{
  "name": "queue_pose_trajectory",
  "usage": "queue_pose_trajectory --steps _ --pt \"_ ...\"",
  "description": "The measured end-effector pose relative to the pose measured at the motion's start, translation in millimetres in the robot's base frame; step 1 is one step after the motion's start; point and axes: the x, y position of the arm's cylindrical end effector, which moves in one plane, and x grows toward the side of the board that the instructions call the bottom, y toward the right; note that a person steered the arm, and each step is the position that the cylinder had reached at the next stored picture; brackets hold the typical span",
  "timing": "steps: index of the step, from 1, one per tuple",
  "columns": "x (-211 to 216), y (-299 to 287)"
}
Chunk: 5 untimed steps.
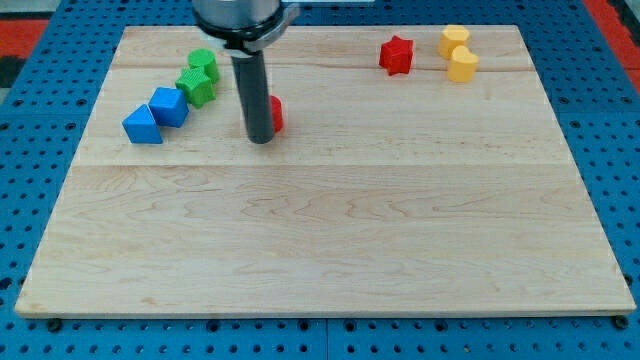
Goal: Push the red blocks into the group of blocks
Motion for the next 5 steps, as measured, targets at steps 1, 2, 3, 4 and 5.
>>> queue_pose_trajectory --steps 1,2,3,4,5 --pt "-13 36" --pt "-41 -11" --pt "-35 -77" --pt "-65 -19" --pt "-123 29"
